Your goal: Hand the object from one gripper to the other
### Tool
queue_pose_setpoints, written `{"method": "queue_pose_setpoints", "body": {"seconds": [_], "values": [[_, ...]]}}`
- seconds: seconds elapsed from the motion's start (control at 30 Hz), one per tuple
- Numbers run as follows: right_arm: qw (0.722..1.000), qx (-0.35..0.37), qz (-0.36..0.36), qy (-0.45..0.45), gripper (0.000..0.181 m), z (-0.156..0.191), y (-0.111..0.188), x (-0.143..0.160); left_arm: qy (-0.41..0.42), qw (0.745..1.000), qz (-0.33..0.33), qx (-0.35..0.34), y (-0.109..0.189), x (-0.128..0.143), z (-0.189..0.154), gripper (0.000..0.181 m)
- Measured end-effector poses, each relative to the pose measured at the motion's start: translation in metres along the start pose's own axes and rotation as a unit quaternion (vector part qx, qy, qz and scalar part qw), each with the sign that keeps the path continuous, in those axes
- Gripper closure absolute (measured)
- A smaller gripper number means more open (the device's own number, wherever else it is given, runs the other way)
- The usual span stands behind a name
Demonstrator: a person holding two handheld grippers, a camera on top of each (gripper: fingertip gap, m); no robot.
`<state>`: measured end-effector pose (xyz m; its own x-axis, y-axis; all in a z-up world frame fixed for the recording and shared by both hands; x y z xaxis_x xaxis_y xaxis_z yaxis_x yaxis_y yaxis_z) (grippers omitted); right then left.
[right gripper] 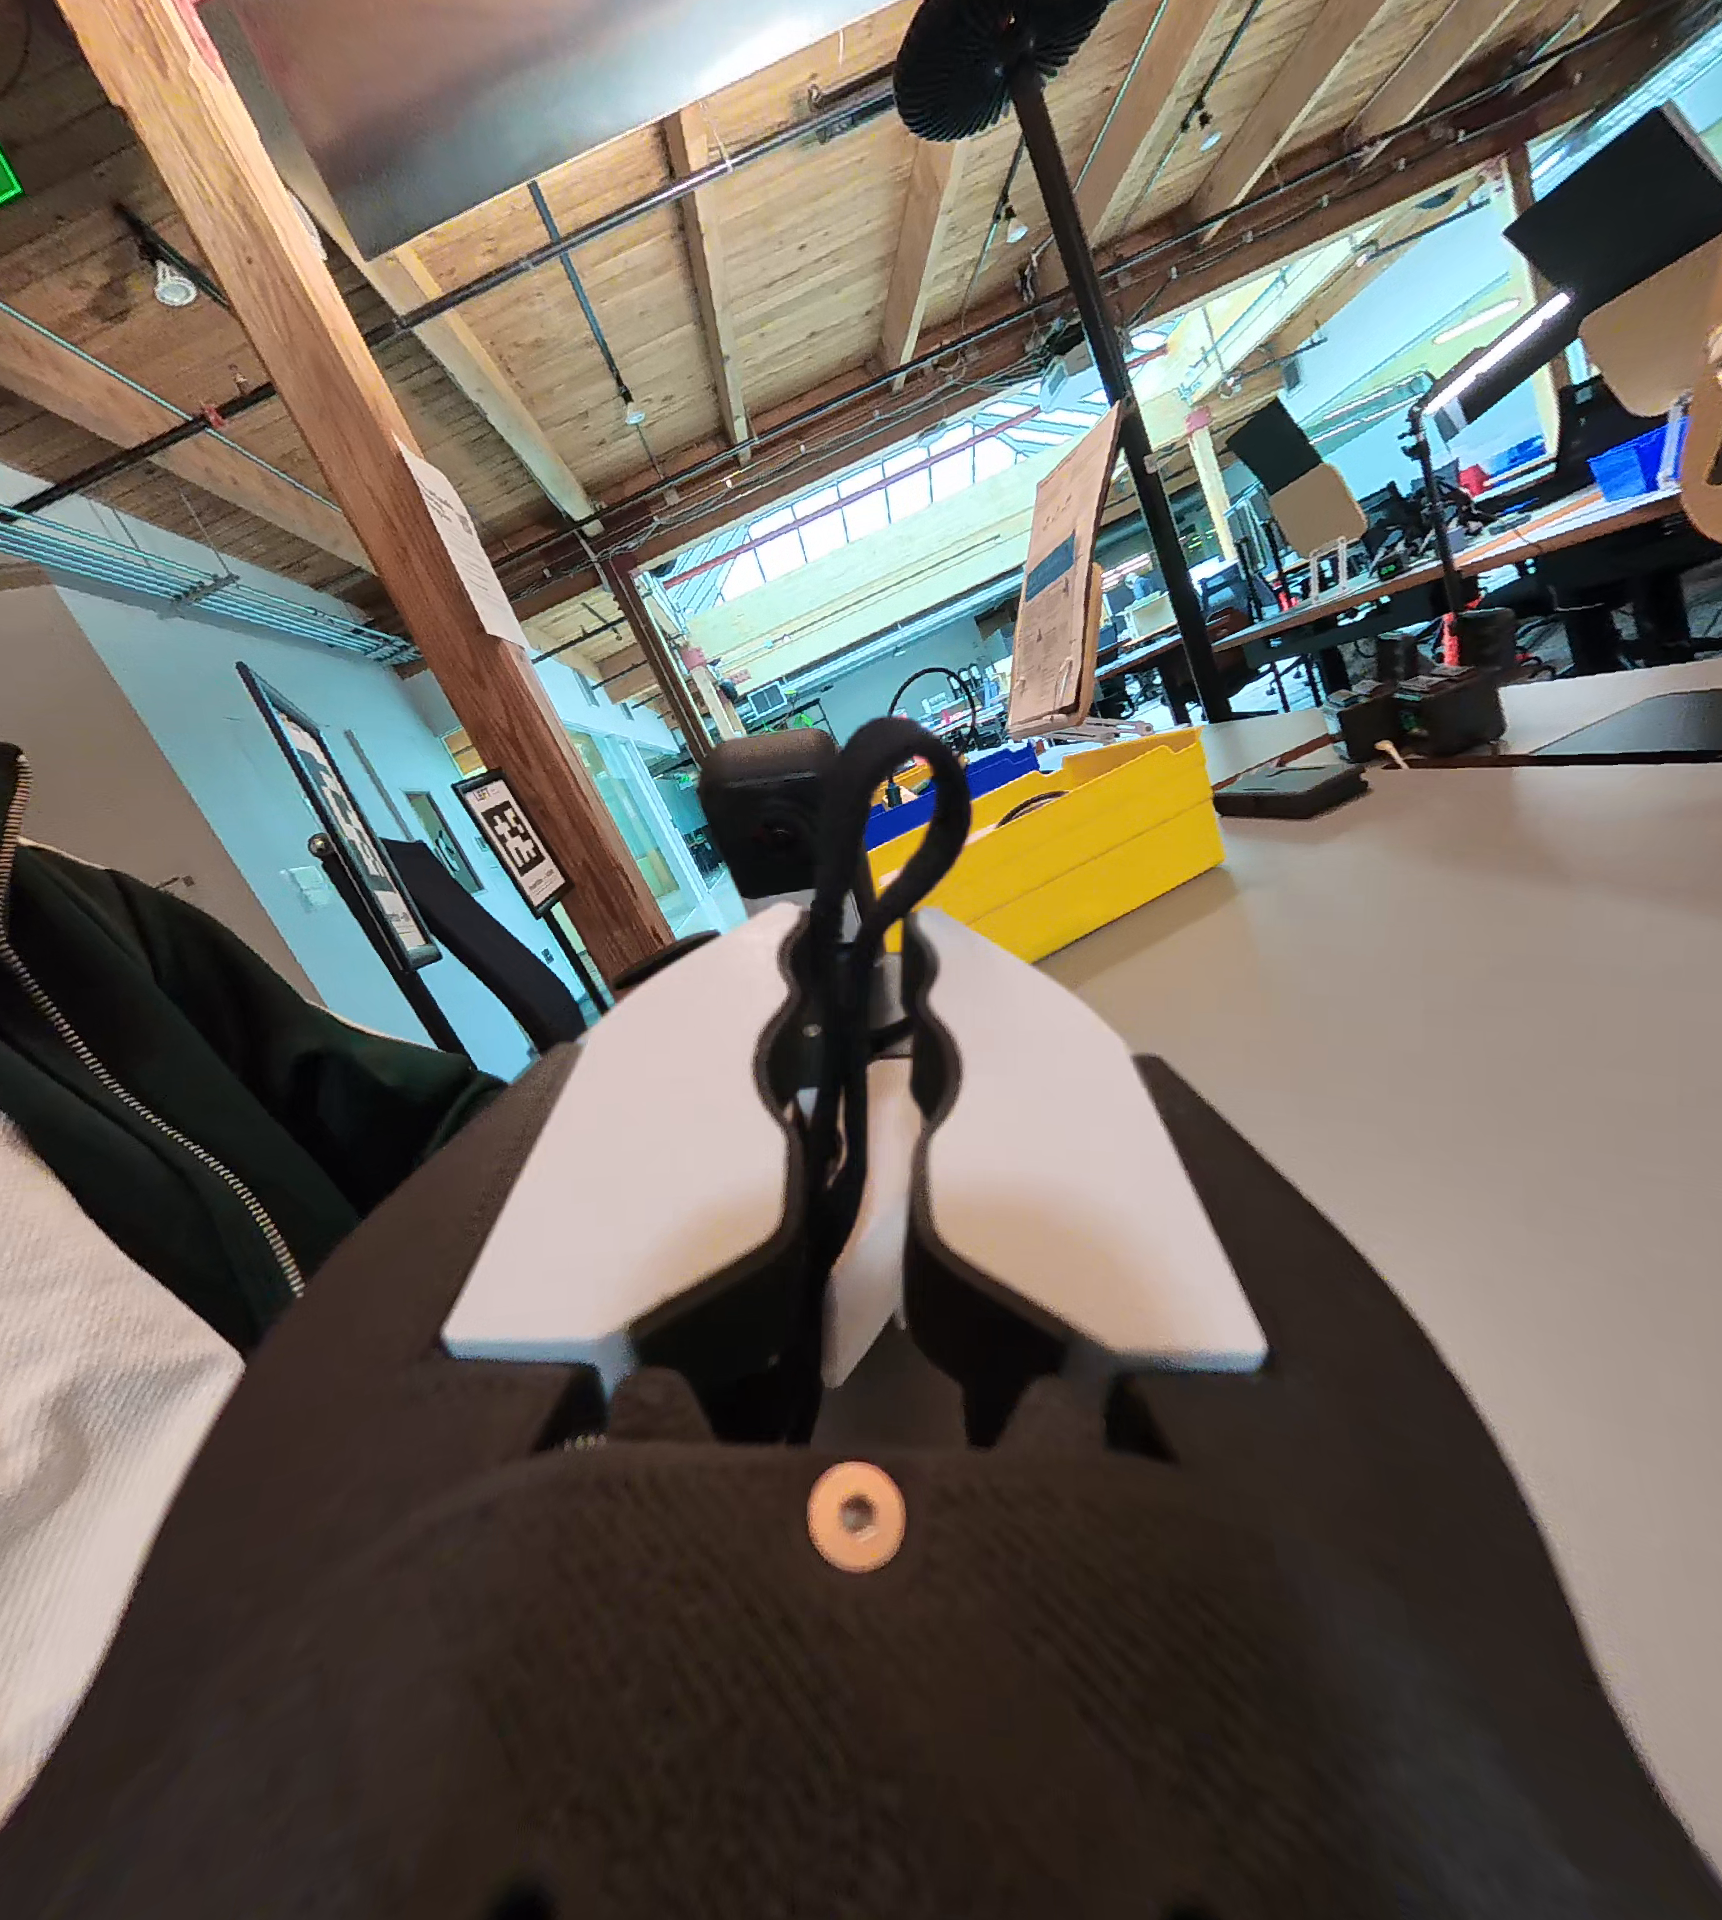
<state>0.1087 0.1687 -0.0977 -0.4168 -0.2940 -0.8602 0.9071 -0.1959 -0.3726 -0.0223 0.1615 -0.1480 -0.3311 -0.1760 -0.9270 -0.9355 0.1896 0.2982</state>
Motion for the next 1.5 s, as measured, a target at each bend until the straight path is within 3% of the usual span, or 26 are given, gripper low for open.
{"method": "queue_pose_setpoints", "body": {"seconds": [0.27, 0.37, 0.47, 0.63, 0.77, 0.93, 1.13, 1.2, 1.37, 1.5], "values": [[1.0, -0.01, 0.003, 0.009, 0.174, 0.004, -0.001, 0.0, 0.003, 1.0, -0.003, 0.006, -0.001, 0.001, 0.0, 0.174], [1.0, -0.007, -0.003, 0.008, 0.174, 0.003, 0.001, -0.002, 0.005, 1.0, -0.016, -0.008, -0.001, -0.001, 0.002, 0.144], [1.0, -0.008, -0.004, 0.001, 0.174, 0.002, 0.002, -0.001, 0.019, 0.999, -0.049, -0.016, 0.005, -0.008, 0.006, 0.128], [1.0, -0.013, 0.01, -0.01, 0.174, 0.003, -0.003, 0.003, 0.054, 0.989, -0.14, -0.014, 0.028, -0.03, 0.01, 0.132], [0.998, -0.011, 0.063, 0.002, 0.174, 0.007, -0.015, 0.015, 0.083, 0.978, -0.189, -0.036, 0.049, -0.049, 0.014, 0.139], [0.993, -0.026, 0.114, 0.01, 0.174, 0.017, -0.033, 0.03, 0.076, 0.983, -0.16, -0.049, 0.05, -0.057, 0.006, 0.156], [0.993, -0.023, 0.115, 0.009, 0.173, 0.019, -0.036, 0.031, 0.063, 0.984, -0.153, -0.071, 0.048, -0.061, 0.0, 0.168], [0.995, -0.022, 0.1, 0.007, 0.164, 0.018, -0.035, 0.029, 0.062, 0.981, -0.163, -0.083, 0.052, -0.063, 0.001, 0.171], [0.999, 0.012, 0.044, 0.009, 0.12, 0.009, -0.028, 0.021, 0.076, 0.97, -0.214, -0.086, 0.072, -0.077, 0.001, 0.172], [0.998, 0.034, 0.045, 0.018, 0.109, 0.002, -0.023, 0.021, 0.068, 0.965, -0.233, -0.096, 0.087, -0.087, 0.0, 0.173]]}}
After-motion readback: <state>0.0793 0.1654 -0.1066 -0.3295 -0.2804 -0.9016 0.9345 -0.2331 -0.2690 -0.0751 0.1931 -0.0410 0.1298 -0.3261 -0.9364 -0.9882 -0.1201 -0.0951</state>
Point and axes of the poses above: each gripper's, where its closed fingertips meet, y back along the fingers, x out of its underside, z = x × y across the jaws, the point moved 7 cm from there along y, back along the fingers, and after that the axes turned 11 degrees about -x, right-handed, at the moved point
